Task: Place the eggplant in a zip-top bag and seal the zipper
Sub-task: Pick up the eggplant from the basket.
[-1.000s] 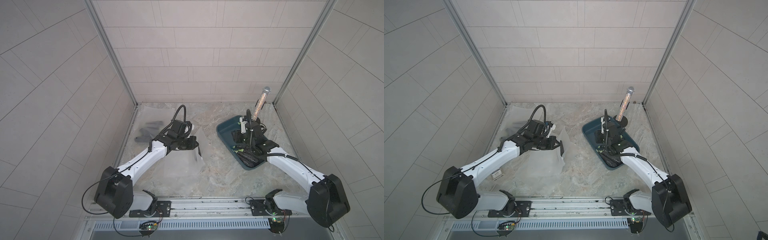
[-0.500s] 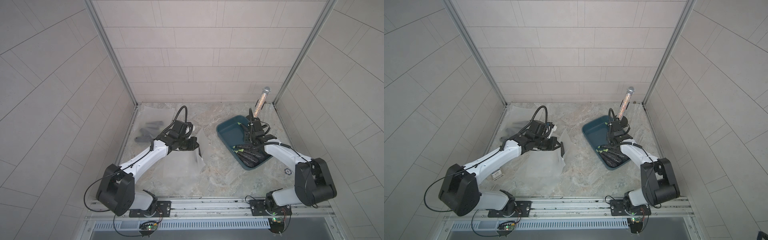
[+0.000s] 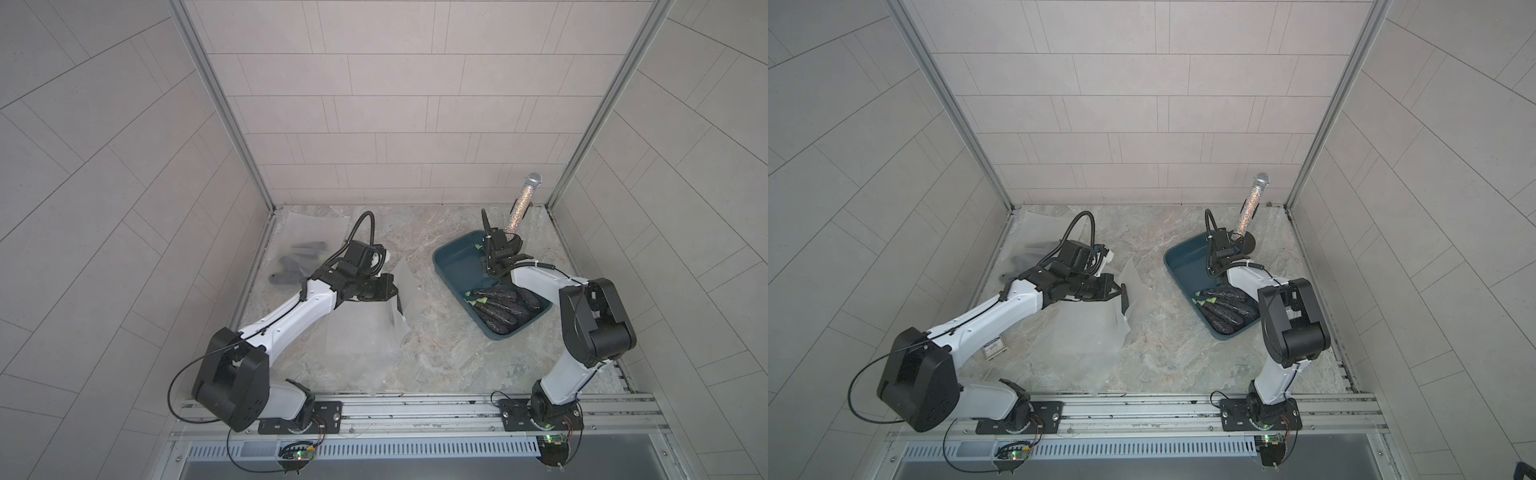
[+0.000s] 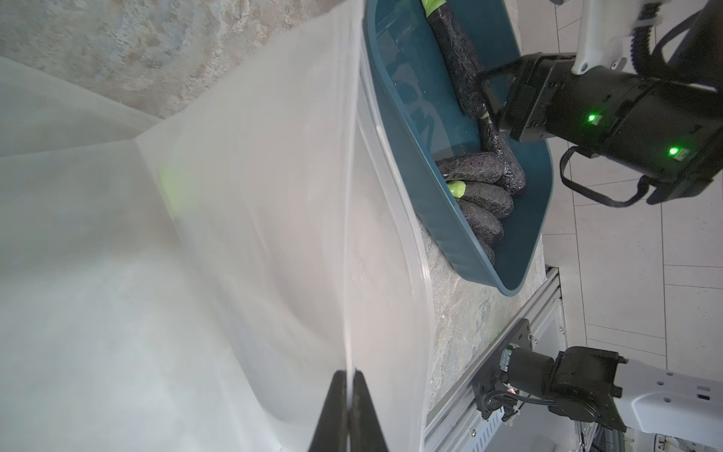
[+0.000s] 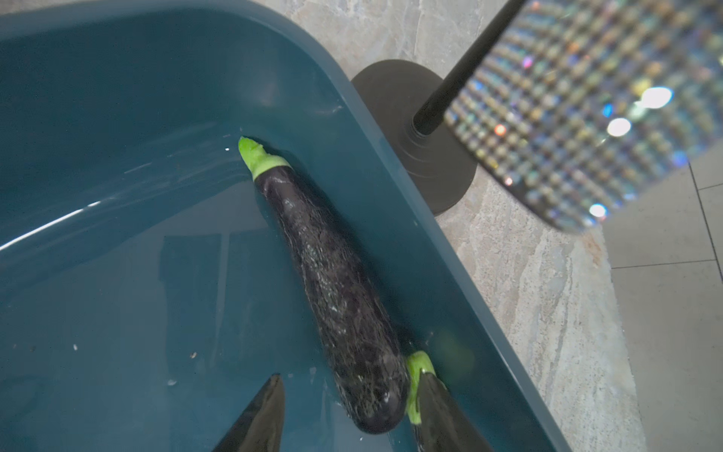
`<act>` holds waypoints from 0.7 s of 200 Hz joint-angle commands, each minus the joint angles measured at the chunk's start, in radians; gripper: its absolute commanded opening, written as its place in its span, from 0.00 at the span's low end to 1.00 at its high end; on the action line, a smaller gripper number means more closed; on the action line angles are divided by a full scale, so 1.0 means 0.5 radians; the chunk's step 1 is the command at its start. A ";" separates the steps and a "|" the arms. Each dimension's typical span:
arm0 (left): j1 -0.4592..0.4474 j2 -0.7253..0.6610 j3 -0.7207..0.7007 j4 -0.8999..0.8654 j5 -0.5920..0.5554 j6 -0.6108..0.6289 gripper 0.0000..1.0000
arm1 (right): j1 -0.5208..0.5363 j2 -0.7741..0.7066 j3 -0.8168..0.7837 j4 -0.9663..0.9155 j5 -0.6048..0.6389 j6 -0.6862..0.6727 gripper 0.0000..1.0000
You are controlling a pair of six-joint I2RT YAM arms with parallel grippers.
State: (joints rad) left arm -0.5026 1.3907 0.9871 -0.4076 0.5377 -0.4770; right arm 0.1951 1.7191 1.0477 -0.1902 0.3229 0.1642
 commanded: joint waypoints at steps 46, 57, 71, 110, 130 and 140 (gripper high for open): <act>-0.010 -0.060 -0.035 0.014 0.007 0.037 0.00 | -0.031 0.194 0.120 -0.111 0.027 -0.068 0.56; -0.010 -0.055 -0.030 0.013 0.013 0.037 0.00 | -0.034 0.218 0.127 -0.111 0.030 -0.073 0.56; -0.010 -0.051 -0.029 0.012 0.014 0.040 0.00 | -0.039 0.253 0.138 -0.111 0.038 -0.074 0.56; -0.011 -0.038 -0.025 0.008 0.012 0.044 0.00 | -0.044 0.349 0.151 -0.111 0.009 -0.063 0.55; -0.010 -0.021 -0.020 0.011 0.023 0.043 0.00 | -0.044 0.371 0.172 -0.138 0.008 -0.060 0.51; -0.011 -0.015 -0.015 0.011 0.026 0.043 0.00 | -0.044 0.358 0.162 -0.118 0.001 -0.064 0.48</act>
State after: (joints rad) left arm -0.5026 1.3838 0.9863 -0.4084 0.5385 -0.4736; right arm 0.1730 1.8843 1.1282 -0.2169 0.3363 0.1371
